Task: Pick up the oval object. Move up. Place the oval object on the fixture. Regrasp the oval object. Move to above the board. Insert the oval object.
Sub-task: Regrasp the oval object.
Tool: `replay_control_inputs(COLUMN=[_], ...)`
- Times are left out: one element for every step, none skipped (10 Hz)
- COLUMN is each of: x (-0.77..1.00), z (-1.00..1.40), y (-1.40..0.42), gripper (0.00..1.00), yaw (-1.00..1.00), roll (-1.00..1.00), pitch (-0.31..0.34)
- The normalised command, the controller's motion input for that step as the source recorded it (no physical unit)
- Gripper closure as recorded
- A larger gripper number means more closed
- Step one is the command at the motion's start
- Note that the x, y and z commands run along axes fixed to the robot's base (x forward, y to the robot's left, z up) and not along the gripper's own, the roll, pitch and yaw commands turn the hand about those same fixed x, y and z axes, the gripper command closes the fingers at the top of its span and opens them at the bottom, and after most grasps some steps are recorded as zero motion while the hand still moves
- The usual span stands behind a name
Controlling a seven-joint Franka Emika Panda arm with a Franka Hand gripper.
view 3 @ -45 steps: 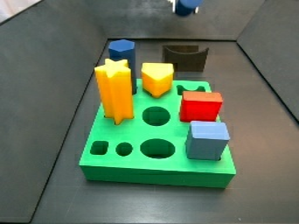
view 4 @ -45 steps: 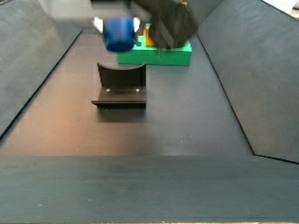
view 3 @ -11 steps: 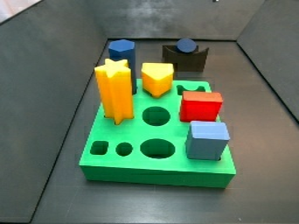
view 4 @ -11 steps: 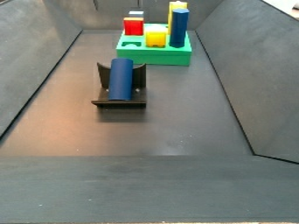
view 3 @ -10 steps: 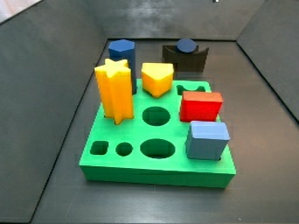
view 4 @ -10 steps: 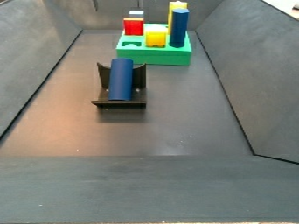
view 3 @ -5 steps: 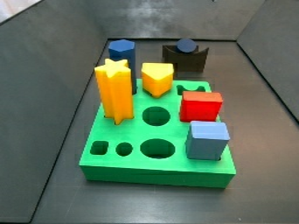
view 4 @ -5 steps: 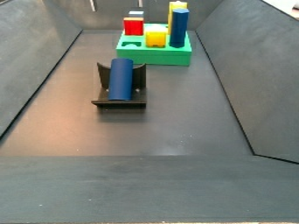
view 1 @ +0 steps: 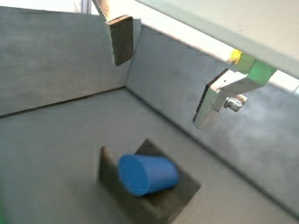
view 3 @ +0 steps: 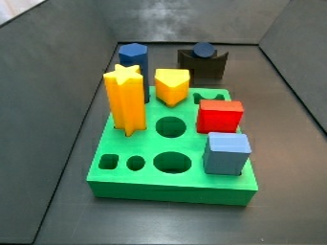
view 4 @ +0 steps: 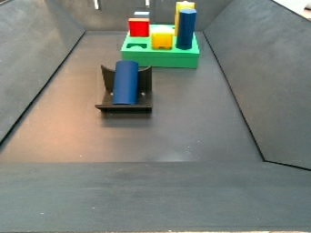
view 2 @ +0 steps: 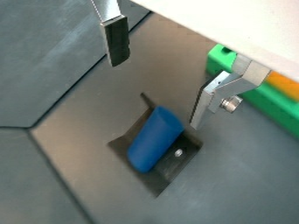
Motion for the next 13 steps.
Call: replay_control_inputs(x=[0.07,0.08,0.09,0.10,0.10,0.10,0.10,0.10,0.10,0.10,0.09,0.08,0.04], z=[-0.01,-0.01,-0.01,-0.01,-0.02,-0.02,-0.02,-0.02,-0.02,-0.01,-0.01,-0.01,-1.00], y=[-0.03,-0.03,-0.03,-0.04,-0.04,-0.04,-0.04,-0.04,-0.05,-0.04,-0.03,-0.04,0.07], gripper=[0.00,0.00,0.00,0.00,0.00,0.00,0.00,0.00,0.00,0.00,0.00,0.00,0.00], yaw=[0.05,0.06,0.07,0.09,0.12,0.14,0.19,0.21,0.22,0.22,0.22,0.21,0.22], roll=[1.00,1.00,1.00,1.00,1.00,1.00,0.91,0.66,0.48,0.32,0.23,0.20,0.12], pitch=[0.084,0.102,0.122,0.150,0.170,0.185,0.191,0.160,0.135,0.101,0.063,0.027,-0.053])
